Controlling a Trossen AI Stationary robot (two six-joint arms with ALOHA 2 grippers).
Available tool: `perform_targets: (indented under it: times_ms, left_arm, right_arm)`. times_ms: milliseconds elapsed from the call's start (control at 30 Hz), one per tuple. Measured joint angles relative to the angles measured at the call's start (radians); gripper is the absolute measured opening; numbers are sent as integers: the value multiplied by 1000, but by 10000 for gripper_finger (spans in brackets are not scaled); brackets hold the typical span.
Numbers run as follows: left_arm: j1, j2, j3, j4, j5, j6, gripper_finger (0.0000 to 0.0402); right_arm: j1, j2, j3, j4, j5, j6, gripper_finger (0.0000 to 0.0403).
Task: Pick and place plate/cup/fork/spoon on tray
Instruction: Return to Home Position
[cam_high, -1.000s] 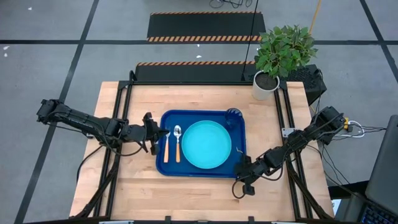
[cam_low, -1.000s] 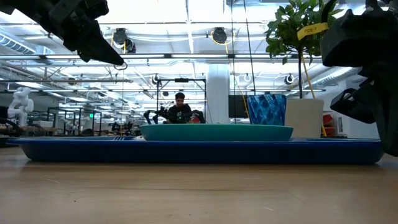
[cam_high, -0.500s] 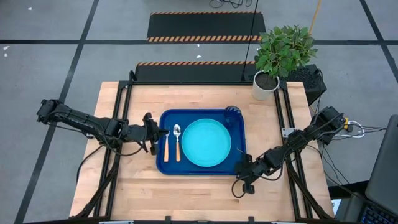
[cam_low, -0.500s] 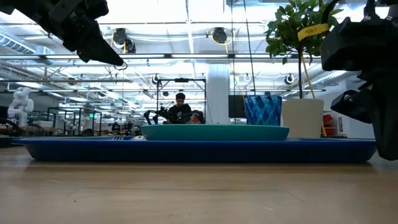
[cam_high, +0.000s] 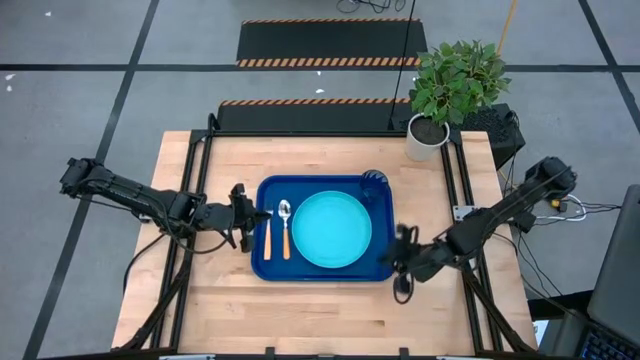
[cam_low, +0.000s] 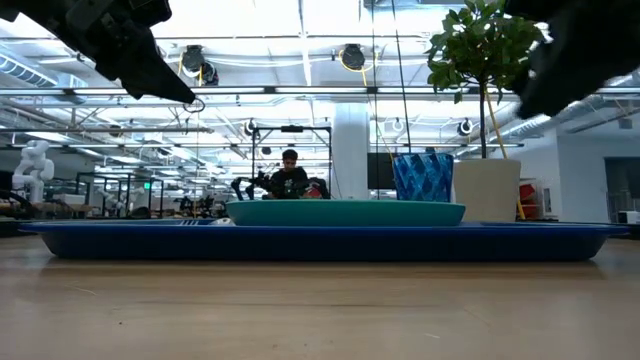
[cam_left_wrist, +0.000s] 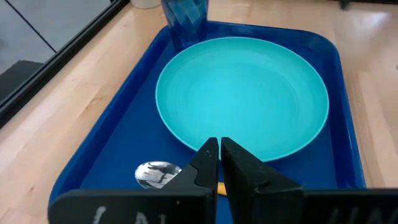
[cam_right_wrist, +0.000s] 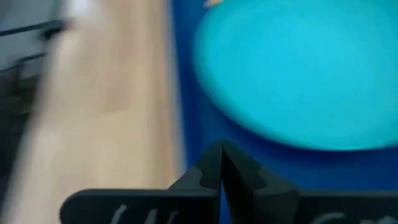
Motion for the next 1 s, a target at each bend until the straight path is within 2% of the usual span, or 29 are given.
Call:
perform_targets:
  times_ms: [67,133,267,433,533,700,1000]
  left_arm:
    - [0,0,0,1,0,-3,24]
    - [-2,0,0,1,1,-7,24]
    - [-28,-1,0,22,9,9,24]
    - [-65,-72,-1,118,-5,141,24]
    - [-80,-171,-1,105,-10,201,24]
    - [-80,-376,-13,-8,-21,219,24]
    - [-46,-694,-337,342,-19,438,24]
  right_arm:
    - [-6,-36,0,-66,121,-7,0]
    - [-12,-55,0,-113,188,-10,0]
    - [-19,-58,0,-94,231,-60,0]
    - [-19,-114,0,2,298,-222,0]
    - [-17,-223,0,0,319,-289,0]
    - [8,-450,-40,2,357,-421,0]
    - [1,-846,-387,330,251,-625,0]
